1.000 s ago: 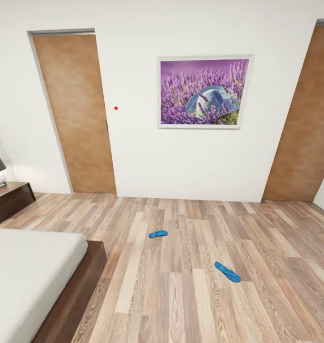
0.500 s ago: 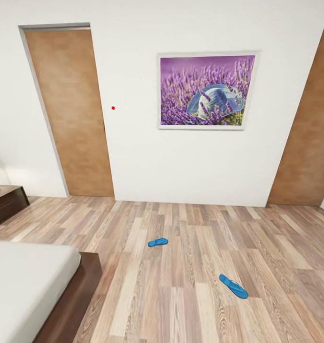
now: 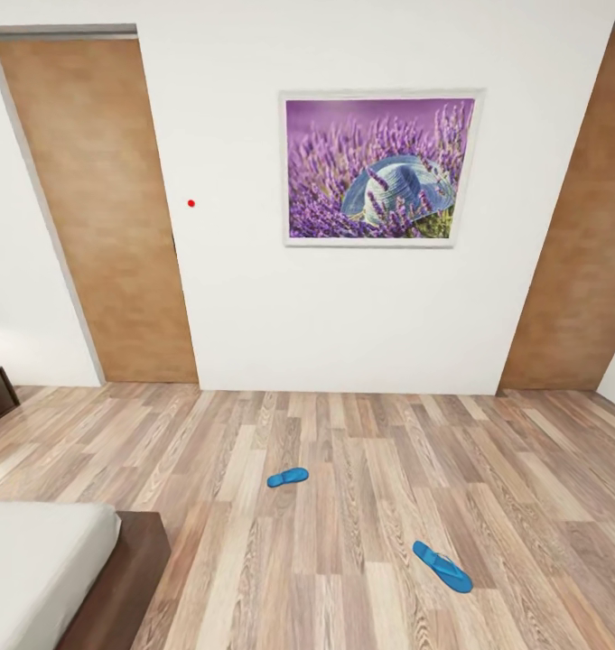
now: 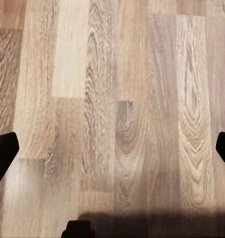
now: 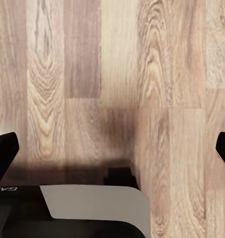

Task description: In the bedroom, move the book from the bed onto either nightstand, and place the two sandals side by side next to the bed.

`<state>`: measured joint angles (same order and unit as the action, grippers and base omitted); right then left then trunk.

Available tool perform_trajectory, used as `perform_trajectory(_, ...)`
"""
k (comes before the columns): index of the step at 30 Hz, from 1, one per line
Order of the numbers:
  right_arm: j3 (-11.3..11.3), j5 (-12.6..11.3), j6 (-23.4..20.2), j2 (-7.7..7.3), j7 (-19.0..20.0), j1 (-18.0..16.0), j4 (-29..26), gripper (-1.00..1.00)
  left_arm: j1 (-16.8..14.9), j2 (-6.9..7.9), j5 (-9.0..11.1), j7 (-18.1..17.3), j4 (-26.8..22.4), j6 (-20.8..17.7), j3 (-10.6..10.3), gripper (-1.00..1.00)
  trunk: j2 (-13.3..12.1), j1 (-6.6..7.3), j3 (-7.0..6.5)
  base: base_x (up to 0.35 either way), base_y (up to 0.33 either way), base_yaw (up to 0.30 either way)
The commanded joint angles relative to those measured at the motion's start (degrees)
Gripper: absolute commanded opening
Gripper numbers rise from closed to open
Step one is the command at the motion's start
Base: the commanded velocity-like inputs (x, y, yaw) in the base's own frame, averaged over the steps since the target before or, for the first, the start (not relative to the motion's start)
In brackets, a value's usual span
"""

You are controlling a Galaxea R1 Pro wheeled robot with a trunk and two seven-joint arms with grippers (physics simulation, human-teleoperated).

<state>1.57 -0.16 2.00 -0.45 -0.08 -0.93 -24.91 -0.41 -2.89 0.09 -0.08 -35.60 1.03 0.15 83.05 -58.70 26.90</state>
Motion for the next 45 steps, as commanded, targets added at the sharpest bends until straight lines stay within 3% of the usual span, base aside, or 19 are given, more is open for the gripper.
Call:
perform_trajectory(1,0.10,-0.02,0.18,0.02,-0.01,-0.03,0.04,1.00,-0.02,-0.01,0.04,-0.01,0.01,0.11,0.01,1.00,0.02,-0.03,0.06,0.333,0.000,-0.022)
perform_trajectory(18,0.10,-0.02,0.19,0.02,-0.01,-0.03,0.04,1.00,-0.02,-0.01,0.09,-0.01,0.01,0.11,0.03,1.00,0.02,-0.03,0.06,0.333,0.000,-0.112)
perform_trajectory(45,0.10,-0.02,0.17,0.02,-0.01,-0.04,0.02,1.00,-0.01,-0.01,0.09,-0.01,0.01,0.11,0.00,1.00,0.02,-0.03,0.06,0.281,0.064,-0.014)
